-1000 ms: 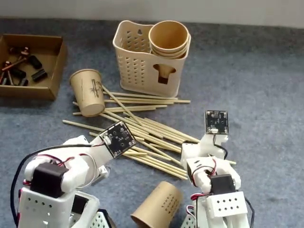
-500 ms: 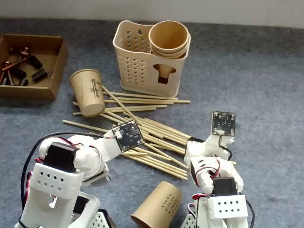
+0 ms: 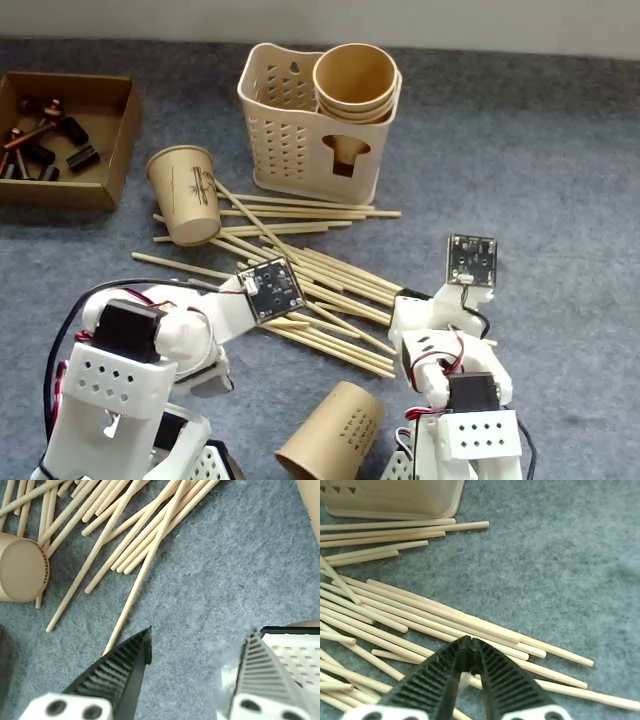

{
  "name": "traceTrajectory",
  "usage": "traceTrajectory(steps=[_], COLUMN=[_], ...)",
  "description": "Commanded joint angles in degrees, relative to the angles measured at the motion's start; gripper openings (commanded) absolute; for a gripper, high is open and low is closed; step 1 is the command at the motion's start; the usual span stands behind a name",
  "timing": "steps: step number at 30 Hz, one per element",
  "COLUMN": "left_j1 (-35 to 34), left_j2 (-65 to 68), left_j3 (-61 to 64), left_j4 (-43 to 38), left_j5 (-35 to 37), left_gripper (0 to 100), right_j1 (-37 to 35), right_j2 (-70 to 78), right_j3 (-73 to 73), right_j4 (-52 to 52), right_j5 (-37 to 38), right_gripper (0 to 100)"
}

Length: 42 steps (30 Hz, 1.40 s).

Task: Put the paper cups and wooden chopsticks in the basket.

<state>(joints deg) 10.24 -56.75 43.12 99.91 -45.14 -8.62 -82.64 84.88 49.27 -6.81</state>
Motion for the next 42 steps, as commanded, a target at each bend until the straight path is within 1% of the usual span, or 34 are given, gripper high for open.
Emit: traceTrajectory(steps=[1, 4, 8, 13, 16, 21, 25, 28, 33, 35, 38, 42], left_j1=[0.7, 1.0, 1.4, 7.3, 11.5, 17.8, 20.9, 22.5, 26.1, 28.4, 31.8, 33.5], left_j2=[0.8, 0.9, 0.9, 0.9, 0.9, 0.9, 0.9, 0.9, 0.9, 1.0, 1.0, 1.0], left_j3=[-4.0, -4.0, -4.3, -2.5, -2.4, -2.4, -3.5, -5.8, -8.2, -8.3, -8.1, -8.3], left_j4=[0.8, 0.8, 0.9, 1.0, 1.0, 1.0, 1.0, 1.0, 1.0, 1.0, 1.0, 1.0], left_j5=[-0.7, -0.7, -0.7, -0.3, 2.1, 2.5, 2.6, 4.7, 5.8, 7.6, 9.5, 9.9], left_gripper=[28, 28, 28, 28, 28, 28, 28, 28, 28, 28, 28, 28], right_j1=[0.3, 0.6, 0.7, 0.7, 0.7, 0.7, 3.9, 5.7, 6.0, 6.0, 6.0, 6.0], right_j2=[-0.5, -0.5, -0.5, -0.5, -0.5, -0.6, -0.6, -0.6, -0.6, -0.6, -0.6, -0.6], right_j3=[1.9, 5.0, 6.8, 7.1, 7.3, 10.5, 10.9, 11.1, 11.2, 11.2, 11.2, 12.5], right_j4=[-5.1, -7.9, -8.0, -8.0, -8.0, -8.0, -8.0, -8.1, -8.1, -8.1, -8.7, -10.1], right_j5=[-0.4, -0.5, -0.5, -0.5, -0.6, -0.5, -0.7, -0.8, -0.8, -1.0, -4.5, -5.3], right_gripper=[0.7, 0.7, 0.7, 0.7, 0.7, 0.7, 0.7, 0.5, 0.5, 0.5, 0.5, 0.5])
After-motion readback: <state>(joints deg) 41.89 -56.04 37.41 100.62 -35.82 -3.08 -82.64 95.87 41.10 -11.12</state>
